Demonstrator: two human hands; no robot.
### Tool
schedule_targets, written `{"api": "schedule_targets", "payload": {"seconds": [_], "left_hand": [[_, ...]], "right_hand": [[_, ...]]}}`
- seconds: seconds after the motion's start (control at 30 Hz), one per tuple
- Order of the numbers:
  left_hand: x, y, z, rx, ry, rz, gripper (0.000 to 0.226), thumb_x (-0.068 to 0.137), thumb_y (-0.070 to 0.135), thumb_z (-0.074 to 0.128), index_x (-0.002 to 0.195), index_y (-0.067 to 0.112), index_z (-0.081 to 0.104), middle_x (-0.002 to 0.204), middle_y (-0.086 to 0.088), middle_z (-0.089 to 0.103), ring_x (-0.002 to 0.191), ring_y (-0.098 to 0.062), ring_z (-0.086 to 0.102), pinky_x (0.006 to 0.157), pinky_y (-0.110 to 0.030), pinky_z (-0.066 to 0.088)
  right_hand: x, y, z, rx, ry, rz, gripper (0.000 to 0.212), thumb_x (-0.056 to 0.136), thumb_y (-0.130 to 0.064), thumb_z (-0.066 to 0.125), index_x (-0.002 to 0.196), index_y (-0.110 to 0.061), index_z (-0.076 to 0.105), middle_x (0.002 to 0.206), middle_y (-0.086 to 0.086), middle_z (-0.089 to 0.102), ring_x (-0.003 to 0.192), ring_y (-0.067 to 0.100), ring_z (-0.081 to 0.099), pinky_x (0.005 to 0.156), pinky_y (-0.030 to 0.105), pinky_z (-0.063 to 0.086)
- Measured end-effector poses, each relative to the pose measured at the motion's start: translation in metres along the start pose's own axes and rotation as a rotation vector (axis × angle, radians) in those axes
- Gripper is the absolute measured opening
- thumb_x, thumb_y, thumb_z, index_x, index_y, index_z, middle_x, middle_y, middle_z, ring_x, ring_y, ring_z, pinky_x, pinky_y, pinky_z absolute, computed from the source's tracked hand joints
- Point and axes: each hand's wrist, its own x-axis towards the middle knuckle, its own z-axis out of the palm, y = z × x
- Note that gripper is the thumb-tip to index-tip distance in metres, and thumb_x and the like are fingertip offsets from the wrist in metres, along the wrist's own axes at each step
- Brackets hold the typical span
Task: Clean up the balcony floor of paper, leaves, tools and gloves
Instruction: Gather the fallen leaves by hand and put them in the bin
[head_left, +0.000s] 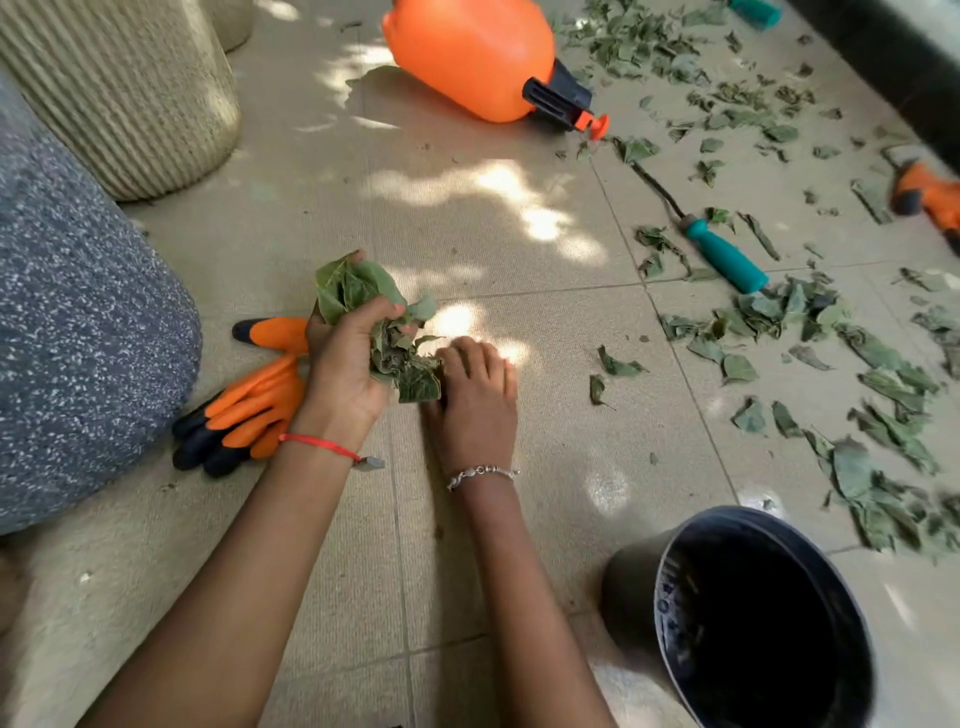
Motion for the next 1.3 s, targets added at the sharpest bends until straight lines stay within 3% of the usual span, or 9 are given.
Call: {"api": "schedule_targets", "payload": {"seconds": [0.1,0.2,0.33,0.47,0.8,0.97,1.07,1.17,1.3], "left_hand": [[-0.008,-0.001,0.003,0.002,-0.003,0.01,0.031,0.079,-0.016,0.048,0.081,0.012,0.058,0.073,-0.007,0.052,0.051,-0.012,0.055,0.045,-0.017,0.046],[-0.014,-0.005,0.007,-0.003,-0.01,0.019,0.042,0.078,-0.019,0.047,0.087,0.02,0.063,0.071,-0.004,0.054,0.057,-0.016,0.054,0.044,-0.017,0.046],[-0.018,-0.013,0.011,0.034,-0.032,-0.005,0.043,0.07,-0.016,0.054,0.093,0.019,0.063,0.073,-0.003,0.056,0.053,-0.013,0.054,0.044,-0.017,0.045],[-0.019,-0.021,0.011,0.071,-0.032,-0.012,0.045,0.075,-0.019,0.048,0.091,0.02,0.063,0.071,0.0,0.057,0.055,-0.013,0.054,0.044,-0.017,0.044],[-0.013,-0.028,0.002,0.141,0.002,0.005,0.043,0.075,-0.019,0.049,0.09,0.019,0.062,0.073,-0.002,0.056,0.058,-0.014,0.054,0.047,-0.019,0.048],[-0.01,-0.025,0.002,0.121,0.002,-0.003,0.038,0.075,-0.019,0.05,0.081,0.017,0.061,0.066,-0.001,0.058,0.05,-0.013,0.055,0.044,-0.019,0.046],[-0.008,-0.021,0.001,0.137,0.04,-0.016,0.028,0.075,-0.018,0.052,0.075,0.01,0.055,0.062,-0.004,0.056,0.044,-0.013,0.055,0.042,-0.018,0.044],[-0.007,-0.02,-0.001,0.135,0.047,-0.016,0.027,0.075,-0.017,0.052,0.078,0.01,0.054,0.06,-0.002,0.057,0.043,-0.013,0.055,0.042,-0.019,0.045],[-0.006,-0.016,-0.004,0.086,0.041,-0.016,0.031,0.067,-0.014,0.057,0.09,0.007,0.054,0.066,-0.004,0.057,0.043,-0.011,0.056,0.044,-0.018,0.045]], "right_hand": [[-0.001,0.018,-0.008,-0.065,0.17,0.205,0.034,0.094,-0.04,0.042,0.116,-0.019,0.056,0.137,0.004,0.044,0.136,0.029,0.028,0.116,0.042,0.009],[-0.002,0.037,-0.023,-0.108,0.202,0.416,0.064,0.085,-0.06,0.047,0.136,-0.022,0.039,0.154,0.005,0.02,0.143,0.03,0.005,0.112,0.04,-0.009],[0.008,0.053,-0.033,-0.045,0.197,0.661,0.086,0.08,-0.074,0.032,0.147,-0.022,0.017,0.157,0.006,0.005,0.144,0.027,-0.003,0.116,0.044,-0.003],[0.021,0.052,-0.028,0.044,0.133,0.436,0.075,0.082,-0.07,0.036,0.138,-0.019,0.037,0.149,0.003,0.029,0.141,0.02,0.019,0.118,0.043,0.008],[-0.02,0.032,-0.024,0.15,-0.029,0.028,0.064,0.082,-0.052,0.015,0.129,-0.024,0.047,0.145,0.0,0.034,0.139,0.016,0.021,0.117,0.032,0.002],[-0.019,0.021,-0.015,-0.137,-0.08,0.053,0.051,0.088,-0.049,0.041,0.135,-0.028,0.041,0.145,0.004,0.035,0.137,0.028,0.025,0.115,0.045,0.012],[-0.009,0.01,-0.009,-0.237,0.098,0.144,0.04,0.079,-0.047,0.042,0.106,-0.024,0.061,0.114,0.004,0.061,0.106,0.028,0.056,0.088,0.041,0.043],[0.004,0.007,-0.009,-0.286,0.175,0.178,0.019,0.071,-0.035,0.065,0.083,-0.02,0.063,0.079,0.001,0.061,0.069,0.02,0.056,0.057,0.027,0.042],[0.019,0.014,-0.016,-0.143,0.082,0.235,0.02,0.094,-0.011,0.047,0.11,-0.009,0.06,0.103,0.012,0.062,0.087,0.028,0.058,0.058,0.029,0.037]]}}
